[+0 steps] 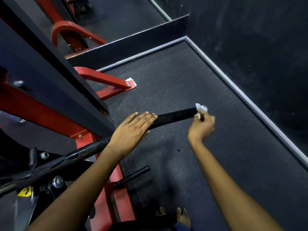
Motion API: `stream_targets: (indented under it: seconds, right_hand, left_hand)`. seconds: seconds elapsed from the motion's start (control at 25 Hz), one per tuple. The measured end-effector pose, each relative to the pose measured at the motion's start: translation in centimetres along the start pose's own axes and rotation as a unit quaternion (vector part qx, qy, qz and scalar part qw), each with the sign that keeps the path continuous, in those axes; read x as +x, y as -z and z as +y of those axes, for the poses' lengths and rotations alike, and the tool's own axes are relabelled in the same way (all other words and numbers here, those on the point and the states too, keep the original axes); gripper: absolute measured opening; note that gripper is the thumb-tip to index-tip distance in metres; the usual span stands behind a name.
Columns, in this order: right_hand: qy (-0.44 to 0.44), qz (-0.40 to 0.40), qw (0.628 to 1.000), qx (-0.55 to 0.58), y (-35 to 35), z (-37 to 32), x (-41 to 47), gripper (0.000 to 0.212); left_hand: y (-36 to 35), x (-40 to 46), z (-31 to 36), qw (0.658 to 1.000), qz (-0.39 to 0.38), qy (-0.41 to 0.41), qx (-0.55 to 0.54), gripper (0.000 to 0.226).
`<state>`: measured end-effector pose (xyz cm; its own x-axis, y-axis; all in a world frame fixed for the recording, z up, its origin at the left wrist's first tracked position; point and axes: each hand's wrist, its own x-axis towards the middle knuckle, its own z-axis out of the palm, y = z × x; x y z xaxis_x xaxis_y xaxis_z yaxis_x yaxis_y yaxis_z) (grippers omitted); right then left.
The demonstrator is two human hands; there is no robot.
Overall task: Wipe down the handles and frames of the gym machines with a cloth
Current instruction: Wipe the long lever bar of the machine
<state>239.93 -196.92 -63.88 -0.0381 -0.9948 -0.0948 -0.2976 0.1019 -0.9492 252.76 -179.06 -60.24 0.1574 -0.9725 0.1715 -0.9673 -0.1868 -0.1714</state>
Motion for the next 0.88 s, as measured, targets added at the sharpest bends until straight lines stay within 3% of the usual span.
stream_targets:
  seconds: [0.08, 0.2, 0.28, 0.4, 0.52, 0.6, 0.64, 0.76, 0.88]
  right_hand:
    - [-0.051, -0.077, 0.994, 0.055, 0.1, -0.1, -2.9, 0.022]
    - [-0.237, -0.054, 0.96, 0.137, 0.0, -0.8, 0.5, 0.02]
    - [-0.369, -0.072, 0.897, 0.233, -0.2, -1.6, 1.4, 0.013]
    - [-0.489, -0.19, 0.795, 0.303, 0.0, -2.8, -2.3, 0.025]
    - [-0.536, -0.163, 0.762, 0.324, 1.4, -3.8, -0.2, 0.022]
    - [-0.522, -0.078, 0.766, 0.367, 1.9, -4.0, 2.6, 0.021]
    - [-0.517, -0.078, 0.769, 0.367, 2.1, -4.1, 2.6, 0.022]
    - [-0.511, -0.209, 0.78, 0.295, 1.5, -4.3, -1.2, 0.021]
    - [-0.494, -0.229, 0.792, 0.277, 1.8, -5.8, -0.5, 0.025]
  left_hand:
    - [0.0, 0.0, -0.1, 1.0, -0.001, 0.002, 0.001, 0.05]
    - [0.1, 0.0, -0.2, 1.0, -0.001, 0.003, -0.001, 0.05]
    - [0.1, 0.0, -0.2, 1.0, -0.004, 0.004, -0.006, 0.051]
    - [0.1, -0.1, 0.1, 1.0, -0.008, 0.001, -0.007, 0.051]
    - [0.4, -0.1, 0.1, 1.0, -0.01, 0.006, -0.011, 0.05]
    - [0.4, -0.1, -0.1, 1.0, -0.01, 0.014, -0.014, 0.05]
    - [0.5, -0.1, -0.1, 1.0, -0.009, 0.016, -0.016, 0.05]
    - [0.5, -0.1, -0.1, 1.0, -0.008, 0.015, -0.019, 0.049]
    - [0.8, -0.6, -0.3, 0.999, -0.025, 0.026, -0.031, 0.05]
